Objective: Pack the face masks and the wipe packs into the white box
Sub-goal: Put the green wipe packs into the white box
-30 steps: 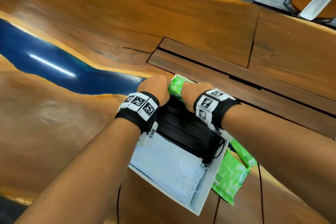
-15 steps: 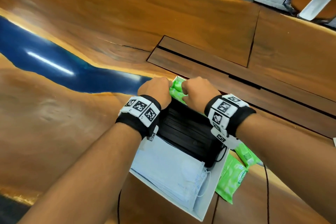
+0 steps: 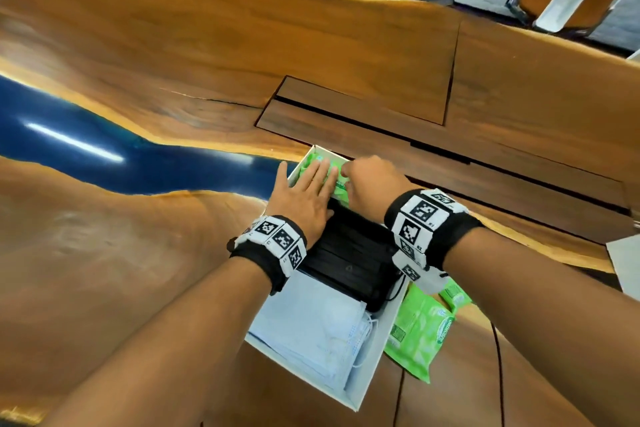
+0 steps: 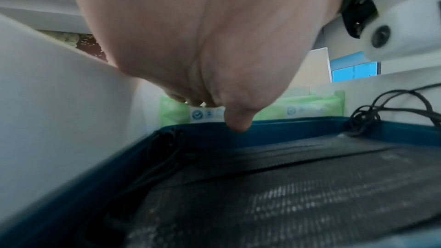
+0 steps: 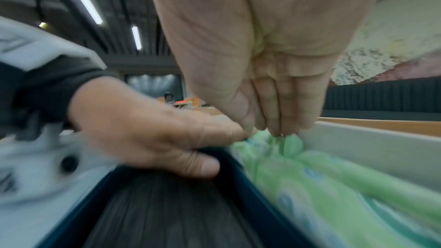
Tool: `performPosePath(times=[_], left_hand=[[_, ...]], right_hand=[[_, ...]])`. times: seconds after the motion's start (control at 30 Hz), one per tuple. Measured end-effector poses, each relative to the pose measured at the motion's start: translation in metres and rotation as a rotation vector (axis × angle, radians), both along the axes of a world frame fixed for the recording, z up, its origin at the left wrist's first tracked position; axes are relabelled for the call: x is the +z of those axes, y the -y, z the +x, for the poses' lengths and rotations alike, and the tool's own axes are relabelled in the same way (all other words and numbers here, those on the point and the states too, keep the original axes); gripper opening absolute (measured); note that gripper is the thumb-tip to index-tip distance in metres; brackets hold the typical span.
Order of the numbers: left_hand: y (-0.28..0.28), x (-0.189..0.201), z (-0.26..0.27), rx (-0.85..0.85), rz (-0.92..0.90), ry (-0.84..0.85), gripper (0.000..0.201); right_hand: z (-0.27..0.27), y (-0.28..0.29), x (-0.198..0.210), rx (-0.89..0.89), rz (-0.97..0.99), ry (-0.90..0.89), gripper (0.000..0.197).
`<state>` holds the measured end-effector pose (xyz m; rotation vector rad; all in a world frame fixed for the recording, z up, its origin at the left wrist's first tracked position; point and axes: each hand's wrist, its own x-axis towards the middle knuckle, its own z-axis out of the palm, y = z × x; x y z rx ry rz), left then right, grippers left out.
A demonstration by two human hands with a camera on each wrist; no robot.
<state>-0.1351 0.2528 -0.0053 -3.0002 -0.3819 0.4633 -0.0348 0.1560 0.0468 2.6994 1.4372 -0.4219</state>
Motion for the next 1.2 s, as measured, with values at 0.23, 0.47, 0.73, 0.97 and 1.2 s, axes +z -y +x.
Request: performPosePath(times=[0.23, 0.47, 0.73, 0.97, 1.2], left_hand=[[0.005, 0.001, -0.003, 0.0, 0.044, -0.037, 0.067], [0.024, 0.042, 0.012, 0.07, -0.083, -0.053, 0.072], [0.101, 0.087, 0.043, -0.075, -0.426, 0.304, 0.038], [0.191, 0.055, 0.06, -0.149, -0.438, 0.034, 0.029], [0.228, -0.02, 0.071, 0.027, -0.344, -0.301, 0.064]], right_hand=[[-0.028, 0.033, -0.031, 0.083, -0.309, 0.003, 0.085], [-0.005, 0.042, 0.031, -0.011, -0.048, -0.388, 0.064], [0.043, 0.127, 0.054, -0.195, 0.13, -0.298, 0.018], [0.054, 0.211, -0.006, -0.361, -0.009, -0.276, 0.029], [0.035, 0.265, -0.083, -0.292, -0.06, -0.349, 0.05]])
